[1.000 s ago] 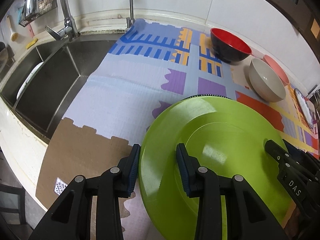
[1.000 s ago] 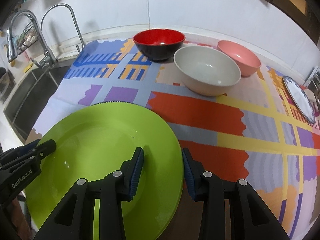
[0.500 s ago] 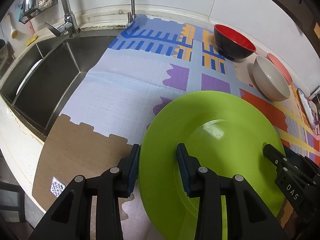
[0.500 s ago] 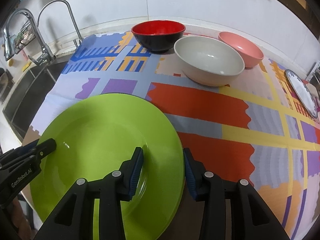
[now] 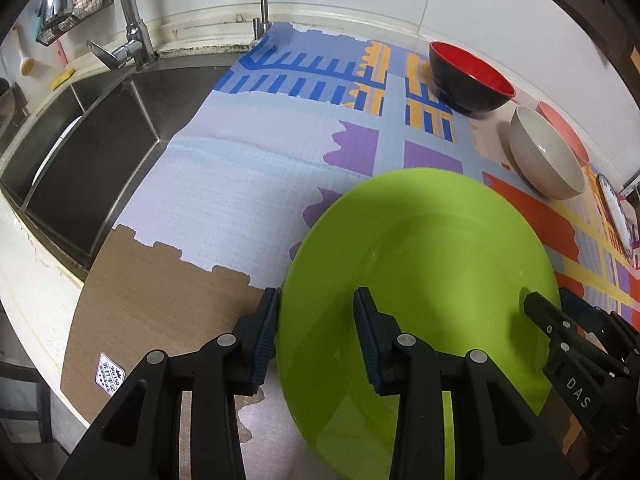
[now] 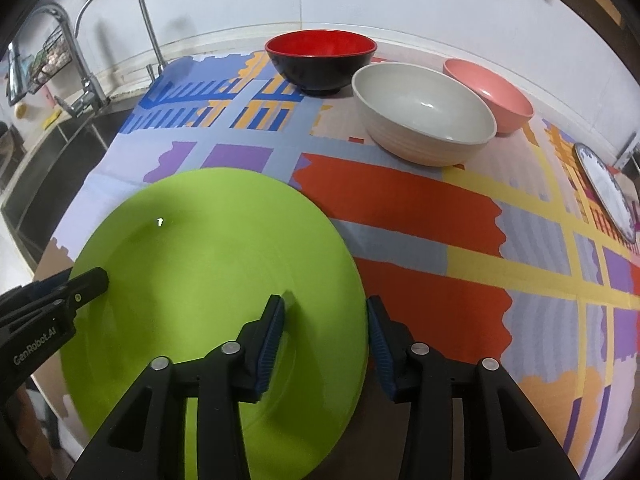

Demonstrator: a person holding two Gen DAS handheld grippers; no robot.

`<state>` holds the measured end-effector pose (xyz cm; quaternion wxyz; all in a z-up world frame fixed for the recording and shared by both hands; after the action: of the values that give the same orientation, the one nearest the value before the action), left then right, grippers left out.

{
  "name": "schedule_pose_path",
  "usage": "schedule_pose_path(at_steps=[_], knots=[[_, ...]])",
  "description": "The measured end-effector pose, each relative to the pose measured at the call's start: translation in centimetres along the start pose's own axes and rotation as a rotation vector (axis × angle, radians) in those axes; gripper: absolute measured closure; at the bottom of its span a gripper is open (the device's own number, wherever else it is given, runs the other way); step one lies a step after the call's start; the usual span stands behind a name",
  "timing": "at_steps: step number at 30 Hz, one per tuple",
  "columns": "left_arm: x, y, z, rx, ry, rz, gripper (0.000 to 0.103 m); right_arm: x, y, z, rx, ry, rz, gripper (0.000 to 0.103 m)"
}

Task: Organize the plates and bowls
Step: 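Lower the lime-green plate onto the blue-and-white plate and open both grippers, then move both grippers to the rim of the blue-and-white plate by the pot rack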

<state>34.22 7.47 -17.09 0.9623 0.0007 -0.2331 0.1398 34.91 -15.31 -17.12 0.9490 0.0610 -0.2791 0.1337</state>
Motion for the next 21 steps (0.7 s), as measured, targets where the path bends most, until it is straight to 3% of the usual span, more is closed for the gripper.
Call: schedule_pose_path(at_steps=[3, 8, 21], knots=[[0.2, -0.5, 0.8, -0.005, -0.031, -0.011, 0.049, 0.0, 0.0, 0.3, 0.008, -0.007, 0.007, 0.057], [0.8, -1.3, 2.1, 0.005, -0.078, -0.031, 0.042, 0.3, -0.3, 1.3, 0.019, -0.041, 0.01, 0.046], [1.5, -6.8, 4.8, -0.047, -0.148, -0.13, 0.026, 0.3, -4.2, 4.3, 0.011, -0.103, -0.052, 0.036]])
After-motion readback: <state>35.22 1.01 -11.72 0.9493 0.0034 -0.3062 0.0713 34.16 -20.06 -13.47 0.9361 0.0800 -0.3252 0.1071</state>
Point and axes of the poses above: each gripper's, at about its wrist camera, not at the fingertips, and z roughly against the way its jaws point, y to its left, x to its top, the point moved 4 cm from there along -z, roughly the way its jaws point, and after that the axes turned 1 degree about x, right-handed, at the moved point
